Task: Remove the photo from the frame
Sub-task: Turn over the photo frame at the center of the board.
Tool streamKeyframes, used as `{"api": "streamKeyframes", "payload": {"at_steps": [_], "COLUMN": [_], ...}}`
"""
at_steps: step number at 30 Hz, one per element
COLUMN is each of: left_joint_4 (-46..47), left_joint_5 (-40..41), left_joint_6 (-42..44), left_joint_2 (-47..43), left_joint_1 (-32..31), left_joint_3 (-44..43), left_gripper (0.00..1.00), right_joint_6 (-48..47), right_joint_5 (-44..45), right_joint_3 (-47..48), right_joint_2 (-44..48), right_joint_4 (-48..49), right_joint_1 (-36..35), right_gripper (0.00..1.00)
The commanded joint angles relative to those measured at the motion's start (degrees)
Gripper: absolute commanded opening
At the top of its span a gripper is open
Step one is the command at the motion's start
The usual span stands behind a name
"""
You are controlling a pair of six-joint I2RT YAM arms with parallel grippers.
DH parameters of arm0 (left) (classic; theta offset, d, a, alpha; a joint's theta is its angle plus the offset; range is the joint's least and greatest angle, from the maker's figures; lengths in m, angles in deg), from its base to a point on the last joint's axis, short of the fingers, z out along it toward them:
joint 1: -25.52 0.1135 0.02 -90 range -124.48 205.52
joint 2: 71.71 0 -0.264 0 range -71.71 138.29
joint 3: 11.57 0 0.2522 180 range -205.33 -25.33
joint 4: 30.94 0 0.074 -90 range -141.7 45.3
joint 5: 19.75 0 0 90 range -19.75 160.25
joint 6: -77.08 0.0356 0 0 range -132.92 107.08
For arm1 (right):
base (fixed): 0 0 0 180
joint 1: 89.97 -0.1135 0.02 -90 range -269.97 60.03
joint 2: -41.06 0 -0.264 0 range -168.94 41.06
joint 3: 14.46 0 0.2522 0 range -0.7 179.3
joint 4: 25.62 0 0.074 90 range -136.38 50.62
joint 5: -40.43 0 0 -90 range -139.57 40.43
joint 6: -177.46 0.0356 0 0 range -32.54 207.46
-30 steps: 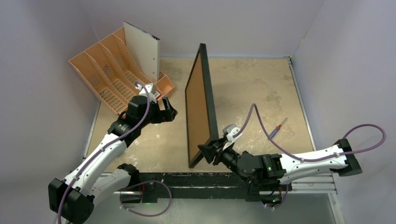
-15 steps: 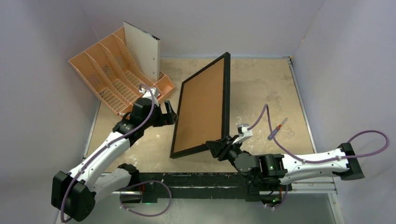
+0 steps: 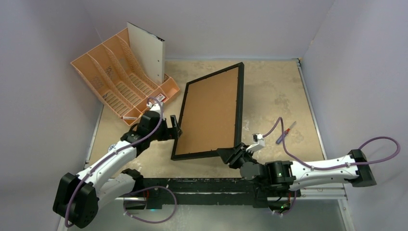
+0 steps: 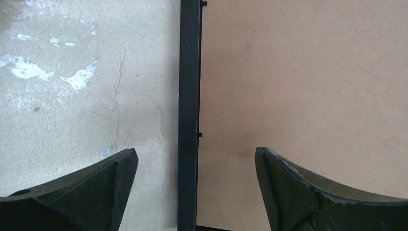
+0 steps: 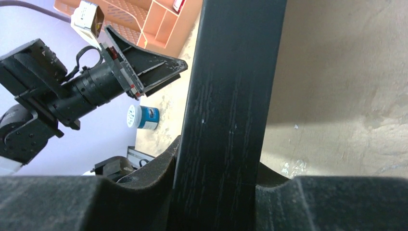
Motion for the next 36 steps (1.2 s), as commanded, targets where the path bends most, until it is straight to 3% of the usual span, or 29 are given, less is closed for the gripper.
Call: {"api": "streamKeyframes", "payload": {"at_steps": [1, 6, 13, 18, 28, 36], "left_joint_4": [4.51, 4.83, 5.77, 5.84, 5.16, 5.03], "left_joint_5": [-1.22, -1.55, -1.8, -2.18, -1.67, -1.69], "left_joint_6": [-0.51, -0.72, -1.62, -1.65, -1.57, -1.41], "left_joint_2": [-0.19, -1.75, -2.9, -2.62, -1.96, -1.92], "left_joint_1": [-0.07, -0.02, -0.09, -0.1, -0.04, -0.05], "left_joint_3": [1.43, 3.04, 4.35, 4.03, 4.09, 3.94], "left_gripper": [0.98, 0.98, 0.98, 0.98, 0.98, 0.98], "right_joint_6": [5.65, 12.41, 14.63, 19.4, 29.43, 34.91], "right_joint_5": [0.59, 1.15, -2.72, -3.61, -5.2, -4.66], "right_joint_3": [-1.46, -4.87, -13.46, -16.39, -17.24, -15.26], "right_joint_2": [-0.94, 2.76, 9.57, 11.08, 7.73, 3.26], "right_joint_4": [-9.03, -14.99, -7.81, -8.08, -12.5, -15.37], "right_joint_1": [0.05, 0.12, 0.12, 0.12, 0.16, 0.2], "right_gripper": [0.13, 0.2, 0.27, 0.35, 0.4, 0.55]}}
